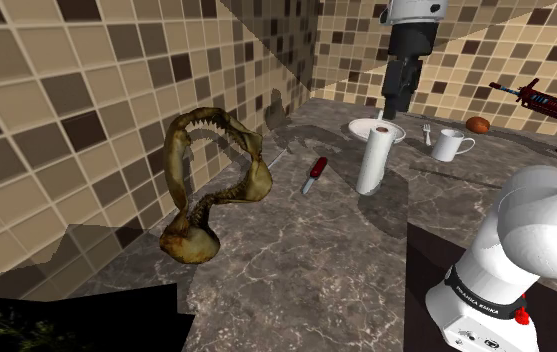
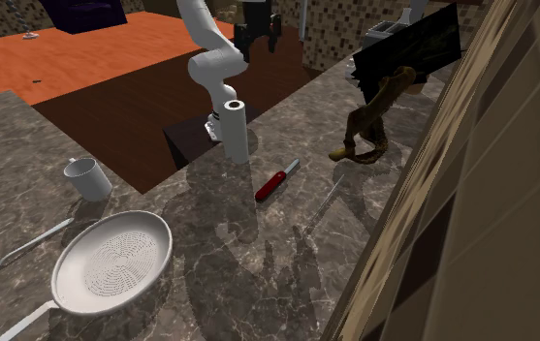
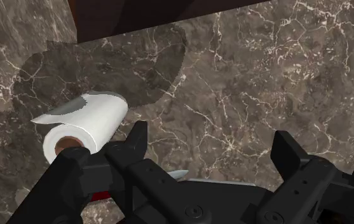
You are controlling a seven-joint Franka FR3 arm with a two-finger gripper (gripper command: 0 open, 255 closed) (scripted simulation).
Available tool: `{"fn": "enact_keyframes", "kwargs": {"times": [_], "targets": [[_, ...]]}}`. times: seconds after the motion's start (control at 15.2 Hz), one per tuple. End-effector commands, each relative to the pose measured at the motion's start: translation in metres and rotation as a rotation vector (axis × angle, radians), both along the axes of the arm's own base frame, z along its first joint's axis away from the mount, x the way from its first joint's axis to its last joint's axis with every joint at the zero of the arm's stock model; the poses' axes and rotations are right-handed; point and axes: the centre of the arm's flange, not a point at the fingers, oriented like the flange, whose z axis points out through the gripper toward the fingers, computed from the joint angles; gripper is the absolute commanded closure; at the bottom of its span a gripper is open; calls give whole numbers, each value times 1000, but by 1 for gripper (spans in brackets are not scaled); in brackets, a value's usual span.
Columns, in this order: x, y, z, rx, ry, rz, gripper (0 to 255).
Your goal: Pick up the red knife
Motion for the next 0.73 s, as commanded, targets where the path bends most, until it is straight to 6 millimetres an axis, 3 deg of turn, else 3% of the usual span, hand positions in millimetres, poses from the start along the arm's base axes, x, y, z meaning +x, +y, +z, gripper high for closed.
{"fn": "enact_keyframes", "kwargs": {"times": [0.0,0.66], "targets": [[0,0,0,0,0,0,0],[83,3,-95,-50,-5,-404,0]]}}
